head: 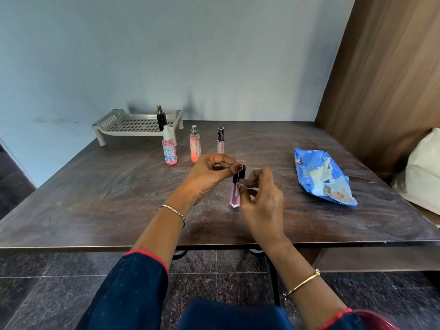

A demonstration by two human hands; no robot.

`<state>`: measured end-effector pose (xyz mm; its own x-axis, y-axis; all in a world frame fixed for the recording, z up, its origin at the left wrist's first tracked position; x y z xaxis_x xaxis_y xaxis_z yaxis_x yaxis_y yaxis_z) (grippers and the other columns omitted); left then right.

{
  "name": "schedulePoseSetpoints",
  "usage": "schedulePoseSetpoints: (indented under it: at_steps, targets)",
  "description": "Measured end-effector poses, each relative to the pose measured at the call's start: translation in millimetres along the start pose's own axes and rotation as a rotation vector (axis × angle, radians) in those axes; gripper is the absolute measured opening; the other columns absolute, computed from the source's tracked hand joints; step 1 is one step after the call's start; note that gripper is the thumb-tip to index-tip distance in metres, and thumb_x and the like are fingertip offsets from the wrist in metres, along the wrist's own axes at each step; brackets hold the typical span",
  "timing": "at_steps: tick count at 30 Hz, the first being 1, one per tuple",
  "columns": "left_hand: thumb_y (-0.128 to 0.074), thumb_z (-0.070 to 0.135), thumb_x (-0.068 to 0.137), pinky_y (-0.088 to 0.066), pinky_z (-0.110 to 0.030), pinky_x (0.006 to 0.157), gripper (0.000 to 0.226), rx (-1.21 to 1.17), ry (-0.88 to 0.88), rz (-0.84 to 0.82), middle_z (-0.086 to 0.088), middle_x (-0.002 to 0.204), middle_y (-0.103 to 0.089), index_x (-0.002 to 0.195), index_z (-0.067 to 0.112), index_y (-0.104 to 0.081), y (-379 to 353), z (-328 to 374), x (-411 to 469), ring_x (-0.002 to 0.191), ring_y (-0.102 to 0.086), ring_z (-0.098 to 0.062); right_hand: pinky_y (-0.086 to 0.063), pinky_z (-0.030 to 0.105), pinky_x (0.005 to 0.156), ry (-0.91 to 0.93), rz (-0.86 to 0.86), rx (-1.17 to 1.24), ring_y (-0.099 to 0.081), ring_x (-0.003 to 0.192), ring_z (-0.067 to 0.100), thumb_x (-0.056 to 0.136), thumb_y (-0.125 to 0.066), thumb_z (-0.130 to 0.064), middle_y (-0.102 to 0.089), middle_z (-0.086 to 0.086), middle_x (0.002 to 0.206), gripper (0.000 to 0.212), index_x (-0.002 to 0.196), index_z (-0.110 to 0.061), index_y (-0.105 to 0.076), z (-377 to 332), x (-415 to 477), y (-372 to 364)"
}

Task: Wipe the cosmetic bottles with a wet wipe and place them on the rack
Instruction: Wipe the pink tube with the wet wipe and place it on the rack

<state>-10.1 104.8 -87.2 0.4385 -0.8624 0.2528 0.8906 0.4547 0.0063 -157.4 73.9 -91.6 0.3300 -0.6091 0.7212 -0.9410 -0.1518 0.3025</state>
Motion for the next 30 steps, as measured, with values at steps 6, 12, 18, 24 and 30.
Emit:
schedulePoseSetpoints:
  at_steps: [6, 12, 18, 24, 30]
  targets:
    - [-0.071, 0.004, 0.079, -0.052, -0.020, 0.081, 0.007, -0.004, -0.007, 0.004, 0.002, 0.089, -0.072, 0.083, 0.009, -0.071, -3.9, 4.0, -1.9, 0.087, -0.068, -0.009, -0.048, 0.013, 0.060, -0.185, 0.095, 0.120, -0.067, 0.072, 0.008, 0.075, -0.071, 0.004, -0.055, -0.008, 0.074, 0.034, 0.088, -0.014, -0.045, 16.1, 5.4, 7.0]
    - [-0.072, 0.004, 0.077, -0.053, -0.025, 0.084, 0.009, -0.005, -0.037, 0.029, 0.001, 0.089, -0.073, 0.081, 0.012, -0.072, -4.1, 3.4, -8.0, 0.087, -0.068, -0.011, -0.048, 0.011, 0.059, -0.225, 0.122, 0.192, -0.066, 0.069, 0.006, 0.072, -0.075, 0.000, -0.057, 0.000, 0.075, 0.042, 0.084, -0.024, -0.042, 10.1, 5.3, 8.0]
    - [-0.071, 0.004, 0.078, -0.053, -0.027, 0.088, 0.010, -0.011, -0.040, 0.042, 0.002, 0.090, -0.073, 0.080, 0.013, -0.073, -1.0, 5.0, -13.2, 0.087, -0.068, -0.011, -0.052, 0.014, 0.063, -0.223, 0.078, 0.227, -0.065, 0.072, 0.005, 0.071, -0.077, 0.002, -0.056, -0.003, 0.077, 0.046, 0.084, -0.025, -0.043, 0.9, -2.9, 1.9]
    - [-0.073, 0.009, 0.074, -0.053, -0.022, 0.082, 0.008, -0.016, -0.039, 0.071, 0.005, 0.085, -0.074, 0.079, 0.014, -0.071, -1.3, 4.5, -15.7, 0.085, -0.068, -0.010, -0.057, 0.026, 0.064, -0.293, -0.049, 0.322, -0.067, 0.074, 0.010, 0.073, -0.078, -0.002, -0.061, -0.005, 0.077, 0.041, 0.083, -0.024, -0.044, 2.7, -17.1, -11.2]
    - [-0.072, 0.007, 0.077, -0.053, -0.022, 0.084, 0.009, 0.016, -0.014, 0.073, 0.006, 0.088, -0.074, 0.085, 0.012, -0.071, -0.5, 2.4, -16.5, 0.087, -0.068, -0.008, -0.052, 0.019, 0.069, -0.551, 0.202, 0.516, -0.064, 0.075, 0.013, 0.073, -0.077, 0.002, -0.063, 0.008, 0.084, 0.034, 0.088, -0.016, -0.052, 29.4, -9.2, 12.9]
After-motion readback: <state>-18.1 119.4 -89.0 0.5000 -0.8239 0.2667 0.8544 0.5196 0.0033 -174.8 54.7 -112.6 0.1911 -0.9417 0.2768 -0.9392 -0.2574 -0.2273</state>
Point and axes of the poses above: each hand's wrist, its own x-axis towards the middle knuckle, its own y-axis out of the back of the hand, z = x × y, the point moved 6 cm from there along x, towards the middle knuckle
